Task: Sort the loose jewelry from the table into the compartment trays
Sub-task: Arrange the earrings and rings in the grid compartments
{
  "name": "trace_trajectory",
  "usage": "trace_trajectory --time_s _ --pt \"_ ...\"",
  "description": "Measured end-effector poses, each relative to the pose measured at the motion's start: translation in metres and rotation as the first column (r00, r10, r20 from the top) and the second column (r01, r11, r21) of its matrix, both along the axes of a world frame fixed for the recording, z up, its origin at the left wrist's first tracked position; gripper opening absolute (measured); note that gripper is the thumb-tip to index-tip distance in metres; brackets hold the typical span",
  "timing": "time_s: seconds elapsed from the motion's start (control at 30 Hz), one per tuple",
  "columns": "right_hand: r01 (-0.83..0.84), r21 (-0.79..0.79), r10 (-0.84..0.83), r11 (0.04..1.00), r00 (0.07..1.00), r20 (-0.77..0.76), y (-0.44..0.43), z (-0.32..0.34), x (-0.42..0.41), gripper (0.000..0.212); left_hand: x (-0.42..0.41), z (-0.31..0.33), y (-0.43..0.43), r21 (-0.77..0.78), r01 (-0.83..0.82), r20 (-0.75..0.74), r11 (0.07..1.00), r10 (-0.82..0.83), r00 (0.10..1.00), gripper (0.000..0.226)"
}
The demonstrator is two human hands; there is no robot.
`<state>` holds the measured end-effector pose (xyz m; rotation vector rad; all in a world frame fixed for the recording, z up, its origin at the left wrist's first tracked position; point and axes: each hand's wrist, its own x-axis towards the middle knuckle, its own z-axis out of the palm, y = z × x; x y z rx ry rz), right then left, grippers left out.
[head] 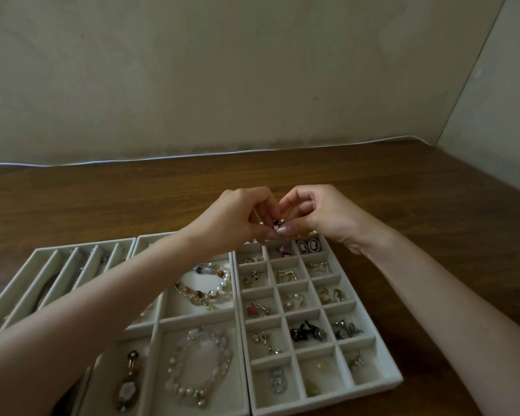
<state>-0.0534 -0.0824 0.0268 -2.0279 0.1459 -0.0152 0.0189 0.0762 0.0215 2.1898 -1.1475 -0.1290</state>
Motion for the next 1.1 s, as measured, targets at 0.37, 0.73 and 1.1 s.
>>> trace_trajectory --time_s 0.37,0.73,1.1 --pt "0.052 0.008 -0.052 0.999 0.998 -0.019 -0.0034 0.0021 0.0004 0.026 0.0077 0.0030 -0.0024 -0.055 0.004 -0.196 0.998 -0.015 0.980 0.019" --pt "0.030 0.006 -0.029 1.000 0.999 -0.030 0.0009 0.0037 -0.0014 0.008 0.0076 0.0006 -0.0020 -0.071 -0.101 -0.256 0.992 0.079 0.963 0.008" --pt "0.029 -0.052 -0.031 0.998 0.999 -0.042 0.0016 0.0036 -0.0015 0.008 0.0044 -0.0007 -0.0016 -0.020 -0.084 -0.129 0.996 0.081 0.988 0.009"
